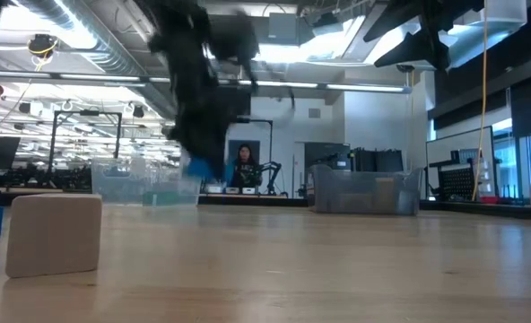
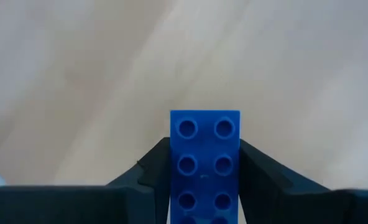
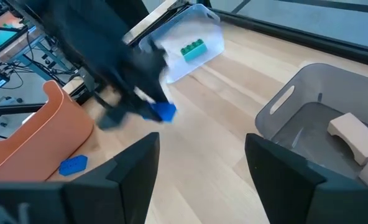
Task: Sort & place blocks by color
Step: Put the top blue game piece into the orange bin
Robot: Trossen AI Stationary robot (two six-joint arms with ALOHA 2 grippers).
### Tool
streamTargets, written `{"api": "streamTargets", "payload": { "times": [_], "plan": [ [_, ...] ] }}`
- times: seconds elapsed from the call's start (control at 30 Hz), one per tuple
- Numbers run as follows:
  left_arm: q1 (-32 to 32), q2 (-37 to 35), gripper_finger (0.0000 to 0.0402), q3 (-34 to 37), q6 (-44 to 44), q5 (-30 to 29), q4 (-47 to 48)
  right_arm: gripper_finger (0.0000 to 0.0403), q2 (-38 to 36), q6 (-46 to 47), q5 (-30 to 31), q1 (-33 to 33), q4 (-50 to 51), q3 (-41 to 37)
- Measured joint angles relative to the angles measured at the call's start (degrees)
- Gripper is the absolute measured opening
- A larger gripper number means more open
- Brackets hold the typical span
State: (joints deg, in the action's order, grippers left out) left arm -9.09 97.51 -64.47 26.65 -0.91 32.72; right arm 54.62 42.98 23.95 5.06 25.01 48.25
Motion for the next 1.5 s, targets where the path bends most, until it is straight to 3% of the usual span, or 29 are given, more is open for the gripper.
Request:
{"api": "streamTargets", "payload": {
  "times": [0.27,0.4,0.6,0.7,0.9,1.0,1.13,1.3,1.5],
  "plan": [
    [-1.1,-22.68,0.0127,-0.11,-5.54,-0.93,-4.98,0.0237,-0.01,-1.88,0.16,-0.01,-1.31,0.0],
    [0.07,-30.58,0.0127,-0.19,-8.95,-1.85,-11.43,0.0237,-0.01,-6.47,-4.87,-0.02,-5.6,0.0],
    [2.81,-34.7,0.0127,3.42,-11.83,-1.87,-25.74,0.0237,-0.01,-16.14,-15.47,0.02,-19.04,0.01],
    [3.89,-34.86,0.0127,6.35,-11.73,-1.86,-32.47,0.0237,-0.01,-18.27,-16.53,0.02,-23.62,0.02],
    [3.85,-34.9,0.0127,7.65,-9.16,1.05,-33.91,0.0237,-0.03,-19.06,-16.51,0.0,-25.24,0.02],
    [4.52,-34.9,0.0127,5.74,-7.31,8.68,-27.65,0.0237,-0.03,-18.05,-16.52,0.0,-25.18,0.02],
    [10.64,-34.87,0.0127,0.24,-4.71,13.6,-7.3,0.0237,-0.03,-18.01,-16.53,0.0,-25.11,0.02],
    [25.57,-33.88,0.0127,-3.59,4.17,13.34,10.77,0.0237,-0.03,-17.99,-16.53,0.0,-23.35,0.02],
    [46.95,-31.28,0.0127,-4.17,21.17,6.49,26.39,0.0237,-0.01,-17.99,-16.51,0.0,-20.26,0.02]
  ]
}}
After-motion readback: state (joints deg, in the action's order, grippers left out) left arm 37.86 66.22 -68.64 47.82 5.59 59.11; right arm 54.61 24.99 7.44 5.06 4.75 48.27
